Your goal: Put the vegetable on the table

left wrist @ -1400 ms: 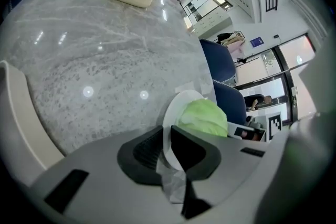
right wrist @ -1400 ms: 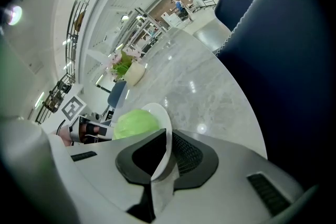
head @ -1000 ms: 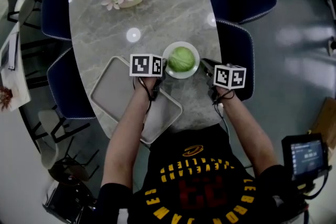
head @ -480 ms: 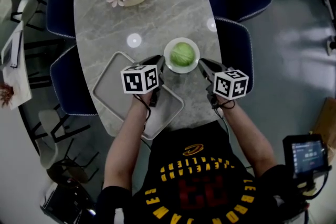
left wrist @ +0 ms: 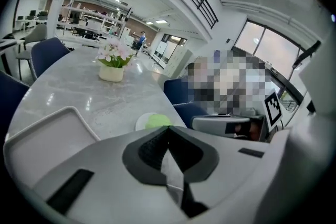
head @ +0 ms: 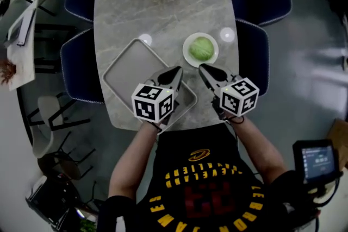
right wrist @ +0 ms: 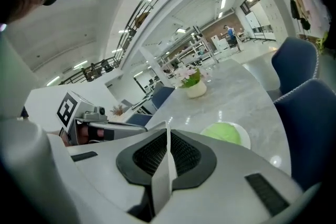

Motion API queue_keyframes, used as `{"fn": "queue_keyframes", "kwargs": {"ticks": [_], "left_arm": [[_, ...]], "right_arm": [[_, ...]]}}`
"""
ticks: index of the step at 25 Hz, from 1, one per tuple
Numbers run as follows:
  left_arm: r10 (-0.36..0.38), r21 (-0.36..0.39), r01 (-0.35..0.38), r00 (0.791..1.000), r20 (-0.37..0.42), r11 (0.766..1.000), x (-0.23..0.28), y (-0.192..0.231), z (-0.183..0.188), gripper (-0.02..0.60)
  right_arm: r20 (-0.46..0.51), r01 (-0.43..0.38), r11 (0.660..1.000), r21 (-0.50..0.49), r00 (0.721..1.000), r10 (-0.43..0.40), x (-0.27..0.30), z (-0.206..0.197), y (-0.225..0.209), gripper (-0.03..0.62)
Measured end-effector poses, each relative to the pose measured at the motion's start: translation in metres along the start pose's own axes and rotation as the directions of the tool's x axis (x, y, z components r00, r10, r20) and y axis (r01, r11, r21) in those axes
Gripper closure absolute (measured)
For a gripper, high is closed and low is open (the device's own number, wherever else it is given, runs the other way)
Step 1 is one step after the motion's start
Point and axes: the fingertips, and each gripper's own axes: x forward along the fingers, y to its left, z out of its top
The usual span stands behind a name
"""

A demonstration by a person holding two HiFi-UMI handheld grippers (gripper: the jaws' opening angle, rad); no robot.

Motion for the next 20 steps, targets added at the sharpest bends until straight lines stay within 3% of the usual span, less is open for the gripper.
{"fn": "queue_keyframes", "kwargs": {"ticks": [2, 10, 16, 20], "left_arm": [[0.008, -0.005, -0.007, 1.0, 0.029, 1.0, -0.018, -0.005, -0.003, 0.58], [0.025, -0.076, -0.014, 0.989, 0.144, 0.997, -0.077, -0.012, -0.016, 0.58], [0.035, -0.141, 0.003, 0.964, 0.265, 0.99, -0.121, -0.019, -0.003, 0.58], [0.053, -0.142, -0.007, 0.944, 0.326, 0.99, -0.147, -0.024, 0.005, 0.58]], "right_arm": [[0.007, -0.04, 0.999, -0.028, 0.999, 0.04, 0.001, 0.002, 0.022, 0.589], [-0.008, -0.159, 0.982, -0.098, 0.987, 0.16, 0.013, 0.002, 0.097, 0.589], [-0.004, -0.188, 0.973, -0.13, 0.982, 0.19, 0.014, 0.005, 0.132, 0.589], [0.003, -0.205, 0.965, -0.166, 0.978, 0.208, 0.007, 0.009, 0.155, 0.589]]}}
